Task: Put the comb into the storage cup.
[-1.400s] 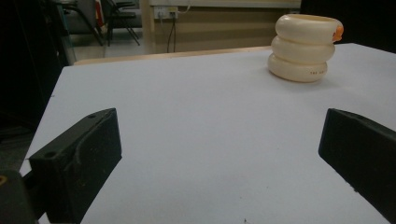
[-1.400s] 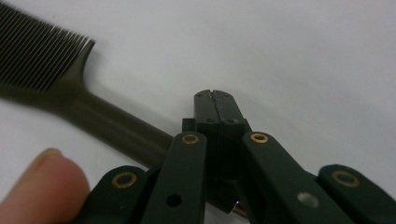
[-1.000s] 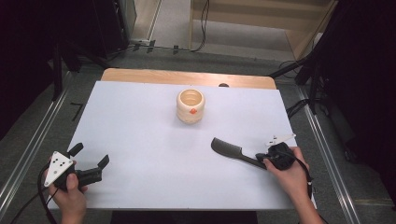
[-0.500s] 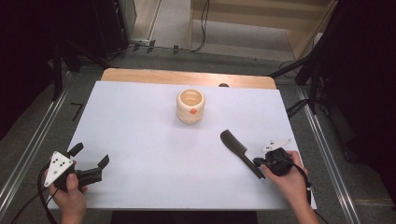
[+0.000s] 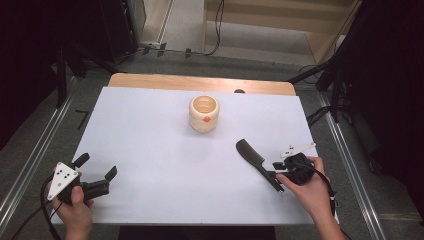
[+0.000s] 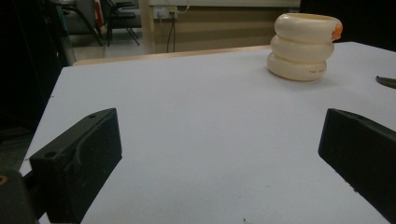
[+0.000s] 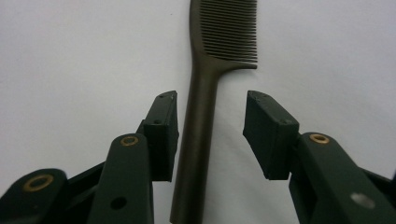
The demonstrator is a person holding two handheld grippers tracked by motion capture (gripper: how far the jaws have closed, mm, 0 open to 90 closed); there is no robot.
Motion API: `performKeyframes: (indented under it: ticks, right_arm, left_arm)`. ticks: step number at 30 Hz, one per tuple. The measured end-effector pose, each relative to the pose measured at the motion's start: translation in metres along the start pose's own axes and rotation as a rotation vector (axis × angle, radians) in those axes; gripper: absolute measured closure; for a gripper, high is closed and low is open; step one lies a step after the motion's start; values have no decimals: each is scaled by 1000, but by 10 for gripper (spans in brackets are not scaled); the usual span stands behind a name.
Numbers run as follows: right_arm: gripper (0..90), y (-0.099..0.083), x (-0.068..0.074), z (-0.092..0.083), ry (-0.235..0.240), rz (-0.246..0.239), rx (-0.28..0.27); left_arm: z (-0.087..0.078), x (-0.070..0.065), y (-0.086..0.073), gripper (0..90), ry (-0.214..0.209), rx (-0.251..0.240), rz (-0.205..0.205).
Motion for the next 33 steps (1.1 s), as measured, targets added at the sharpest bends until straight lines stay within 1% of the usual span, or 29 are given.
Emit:
performKeyframes:
  ticks: [2,3,6,9,11,16,19,21,23,25,26,27,29,32,33]
  right_arm:
    - [531,0,2,3,6,-2,14]
    - [531,-1,3,7,3,1,30]
    - [535,-2,3,11,1,2,43]
    - [538,-3,5,17,13,6,61]
    - [544,-3,5,20,9,0,74]
    - [566,-6,5,29,11,11,103]
    - [595,-6,4,30,-2,13,101]
    - [641,-6,2,30,-31,2,103]
    - [670,-7,3,30,-46,14,100]
    - [703,-7,2,31,-64,11,87]
    - [704,-8,2,31,-65,9,81]
    - [706,-8,3,31,-68,18,72]
    - [708,-8,2,31,-72,2,69]
    - [710,-8,4,31,-98,-21,73]
    - [710,-8,4,31,-99,-21,54]
  left_arm:
    - [0,0,0,0,0,0,0]
    - [0,0,0,0,0,0,0]
    - [0,0,0,0,0,0,1]
    - [0,0,0,0,0,1,5]
    - [0,0,0,0,0,1,4]
    - [0,0,0,0,0,1,5]
    - [0,-1,0,0,0,2,5]
    - [0,-1,0,0,0,3,6]
    - [0,-1,0,0,0,3,6]
    - [0,-1,0,0,-2,4,6]
    - [0,-1,0,0,-1,5,6]
    - [0,-1,0,0,-2,5,6]
    - [0,-1,0,0,-2,6,8]
    - [1,0,0,0,-5,9,7]
    - [1,1,0,0,-7,8,1]
Point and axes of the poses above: each handheld gripper's, and its own axes: z roughly forward along the jaws, y roughly out of its top, x roughly to its left, the point moved 9 cm from there along z, roughly forward along the jaws, and after that the axes turned 9 degrees about y, right-handed, at the moved point
